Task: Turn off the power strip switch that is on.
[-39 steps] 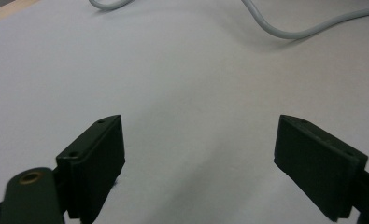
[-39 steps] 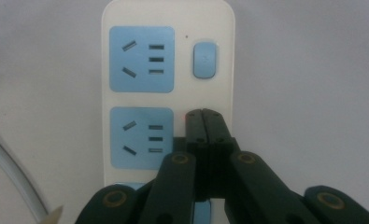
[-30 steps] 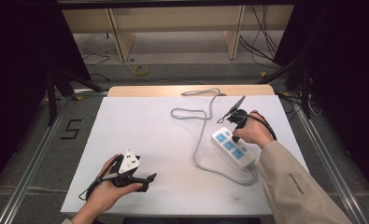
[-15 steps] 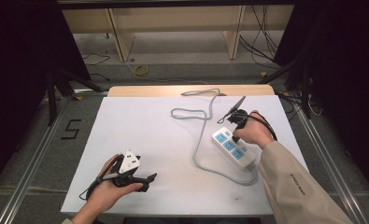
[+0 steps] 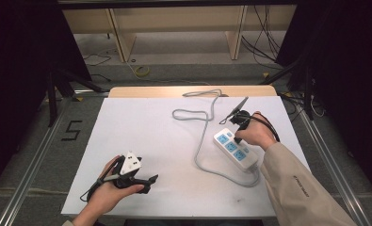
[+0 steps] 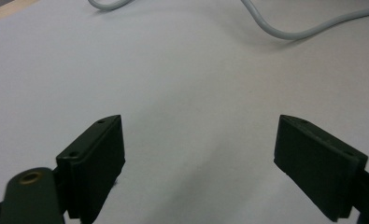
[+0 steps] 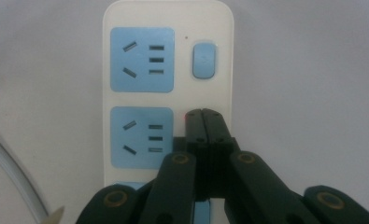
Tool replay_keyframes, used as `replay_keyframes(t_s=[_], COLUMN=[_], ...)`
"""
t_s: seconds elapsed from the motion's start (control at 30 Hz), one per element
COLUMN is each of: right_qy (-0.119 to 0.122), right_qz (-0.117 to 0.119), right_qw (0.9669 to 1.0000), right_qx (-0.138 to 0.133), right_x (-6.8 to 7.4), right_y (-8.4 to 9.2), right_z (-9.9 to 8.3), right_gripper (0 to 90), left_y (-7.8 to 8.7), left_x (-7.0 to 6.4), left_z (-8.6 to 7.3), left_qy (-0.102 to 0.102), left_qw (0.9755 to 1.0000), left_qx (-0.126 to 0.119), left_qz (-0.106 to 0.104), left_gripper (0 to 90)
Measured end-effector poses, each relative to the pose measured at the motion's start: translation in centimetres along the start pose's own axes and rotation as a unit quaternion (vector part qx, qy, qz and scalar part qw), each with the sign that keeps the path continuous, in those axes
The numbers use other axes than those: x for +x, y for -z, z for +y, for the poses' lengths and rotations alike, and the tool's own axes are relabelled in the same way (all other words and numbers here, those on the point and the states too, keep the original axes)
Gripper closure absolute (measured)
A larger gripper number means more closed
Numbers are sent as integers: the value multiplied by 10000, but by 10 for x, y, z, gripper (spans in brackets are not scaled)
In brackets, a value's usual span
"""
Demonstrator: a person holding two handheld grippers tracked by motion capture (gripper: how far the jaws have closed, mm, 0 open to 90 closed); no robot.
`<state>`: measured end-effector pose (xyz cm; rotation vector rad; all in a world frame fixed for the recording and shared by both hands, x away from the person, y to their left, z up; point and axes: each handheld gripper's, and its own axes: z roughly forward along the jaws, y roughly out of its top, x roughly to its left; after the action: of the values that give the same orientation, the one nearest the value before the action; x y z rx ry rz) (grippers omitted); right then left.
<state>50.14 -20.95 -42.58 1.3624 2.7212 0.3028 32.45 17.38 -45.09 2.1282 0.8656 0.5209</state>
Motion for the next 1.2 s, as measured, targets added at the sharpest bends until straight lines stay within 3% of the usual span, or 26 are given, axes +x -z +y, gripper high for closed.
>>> replay_keyframes(t_s=[1.2], right_qy=[-42], right_qz=[-112], right_qw=[9999], right_qx=[-85], right_x=[-6], right_y=[3], right_z=[-6], right_gripper=[900], left_y=[-1], left_x=[-1], left_z=[0], left_qy=[14], left_qw=[10000], left_qx=[4], left_qz=[-15], left_gripper=[159])
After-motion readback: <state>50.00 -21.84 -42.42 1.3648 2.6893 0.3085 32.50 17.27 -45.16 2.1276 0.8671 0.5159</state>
